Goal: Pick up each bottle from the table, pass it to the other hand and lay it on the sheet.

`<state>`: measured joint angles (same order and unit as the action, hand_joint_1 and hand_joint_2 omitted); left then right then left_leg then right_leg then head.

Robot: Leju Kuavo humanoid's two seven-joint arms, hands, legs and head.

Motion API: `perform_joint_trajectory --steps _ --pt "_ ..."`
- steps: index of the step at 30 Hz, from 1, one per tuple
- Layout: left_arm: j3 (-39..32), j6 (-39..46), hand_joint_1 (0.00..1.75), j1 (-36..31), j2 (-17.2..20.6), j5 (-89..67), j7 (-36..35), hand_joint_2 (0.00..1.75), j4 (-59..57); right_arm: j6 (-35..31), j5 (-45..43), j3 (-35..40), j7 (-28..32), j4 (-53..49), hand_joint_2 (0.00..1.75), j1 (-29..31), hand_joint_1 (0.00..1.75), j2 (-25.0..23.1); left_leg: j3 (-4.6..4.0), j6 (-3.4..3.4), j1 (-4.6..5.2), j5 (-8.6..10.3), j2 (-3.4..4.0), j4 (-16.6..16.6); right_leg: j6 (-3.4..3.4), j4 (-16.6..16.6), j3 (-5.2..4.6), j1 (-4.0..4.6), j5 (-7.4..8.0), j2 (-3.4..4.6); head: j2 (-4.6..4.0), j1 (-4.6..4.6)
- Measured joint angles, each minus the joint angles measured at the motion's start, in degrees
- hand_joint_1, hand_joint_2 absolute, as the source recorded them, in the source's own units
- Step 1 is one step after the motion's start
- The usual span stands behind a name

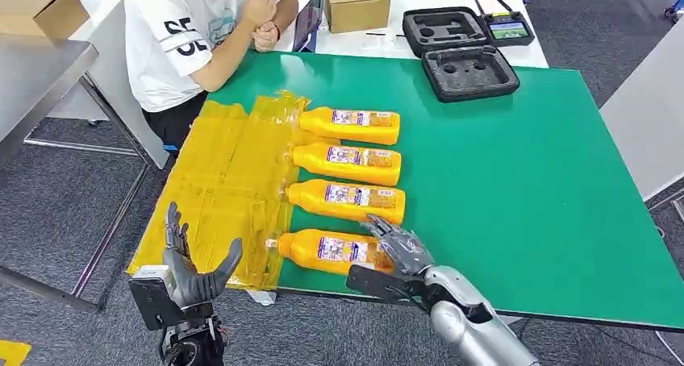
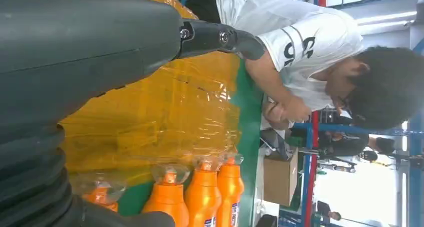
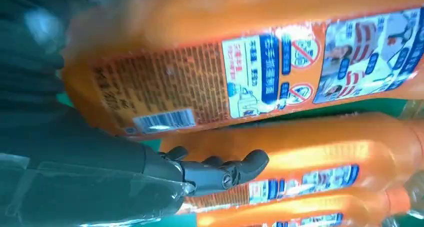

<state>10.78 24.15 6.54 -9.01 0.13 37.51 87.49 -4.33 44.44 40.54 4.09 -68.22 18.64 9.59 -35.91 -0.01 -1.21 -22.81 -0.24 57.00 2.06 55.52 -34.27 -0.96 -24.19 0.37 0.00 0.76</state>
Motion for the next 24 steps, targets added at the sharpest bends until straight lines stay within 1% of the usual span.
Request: perform_joint_trajectory --steps 1,2,3,4,5,9,13,14,16,18,24 --pt "0.0 0.0 0.00 0.0 0.0 0.0 0.0 1.75 0.0 0.1 -0.2 0.2 0.0 0.5 1.75 0.4 0.12 0.0 0.00 0.00 0.00 0.00 0.00 0.0 0.00 0.0 0.00 0.00 0.00 0.00 0.00 0.00" --pt "0.0 0.0 0.00 0.0 0.0 0.0 0.0 1.75 0.0 0.3 -0.4 0.5 0.0 0.9 1.75 0.6 0.52 0.0 0.00 0.00 0.00 0.00 0.00 0.0 0.00 0.0 0.00 0.00 0.00 0.00 0.00 -0.02" --pt "0.0 -0.1 0.00 0.1 0.0 0.0 0.0 1.75 0.0 0.5 -0.5 0.6 0.0 1.4 1.75 0.9 0.80 -0.1 0.00 0.00 0.00 0.00 0.00 0.0 0.00 0.0 0.00 0.00 0.00 0.00 0.00 0.00" --pt "0.0 -0.1 0.00 0.1 0.0 0.0 0.0 1.75 0.0 0.7 -0.7 0.7 0.0 1.6 1.75 1.2 1.34 -0.1 0.00 0.00 0.00 -0.01 0.00 0.0 0.00 0.0 0.00 0.00 0.00 0.01 0.00 0.00" --pt "0.0 -0.1 0.00 0.1 0.0 0.0 0.0 1.75 0.0 0.8 -1.0 0.8 0.0 2.0 1.75 1.4 1.45 -0.1 0.00 0.00 0.00 -0.01 0.00 0.0 0.00 0.0 0.00 0.00 0.00 0.01 0.00 0.00" --pt "0.0 -0.1 0.00 0.1 0.0 0.0 0.0 1.75 0.0 1.3 -1.5 1.2 0.0 3.1 1.75 2.2 1.47 -0.1 0.04 0.00 0.00 -0.02 0.00 0.0 0.00 0.0 0.01 0.01 0.00 0.01 -0.02 0.00" --pt "-0.1 -0.2 0.00 0.2 0.0 0.4 -0.5 1.75 0.0 2.0 -2.1 1.5 -0.1 3.6 1.75 2.4 1.59 0.0 0.12 0.00 -0.01 -0.01 0.00 0.0 0.00 0.0 0.08 0.01 0.00 0.01 0.00 -0.02" --pt "-0.1 -0.3 0.00 0.2 0.0 0.5 -0.6 1.75 0.0 2.1 -2.1 1.6 -0.2 3.6 1.75 2.4 1.68 0.0 0.15 0.00 -0.01 -0.01 0.00 0.0 0.00 0.0 0.12 0.01 0.00 0.01 0.00 0.00" --pt "-0.1 -0.3 0.00 0.2 0.0 0.5 -0.7 1.75 0.0 2.2 -2.3 1.9 -0.3 3.8 1.75 2.4 1.68 0.2 0.18 0.00 -0.01 -0.01 0.00 0.0 0.00 0.0 0.15 0.00 0.00 0.01 0.00 -0.02" --pt "-0.1 -0.4 0.00 0.3 0.0 0.7 -0.7 1.75 0.0 2.3 -2.3 1.9 -0.3 3.9 1.75 2.5 1.75 0.3 0.18 0.00 0.00 -0.01 0.00 0.0 0.00 0.0 0.16 0.00 0.00 0.01 0.00 0.00" --pt "-0.1 -0.5 0.00 0.3 0.0 1.2 -0.7 1.75 0.0 2.5 -2.3 2.1 -0.3 4.0 1.75 2.6 1.75 0.5 0.20 0.00 0.00 -0.02 0.00 0.0 0.00 0.0 0.16 0.00 0.00 0.01 0.00 0.00"
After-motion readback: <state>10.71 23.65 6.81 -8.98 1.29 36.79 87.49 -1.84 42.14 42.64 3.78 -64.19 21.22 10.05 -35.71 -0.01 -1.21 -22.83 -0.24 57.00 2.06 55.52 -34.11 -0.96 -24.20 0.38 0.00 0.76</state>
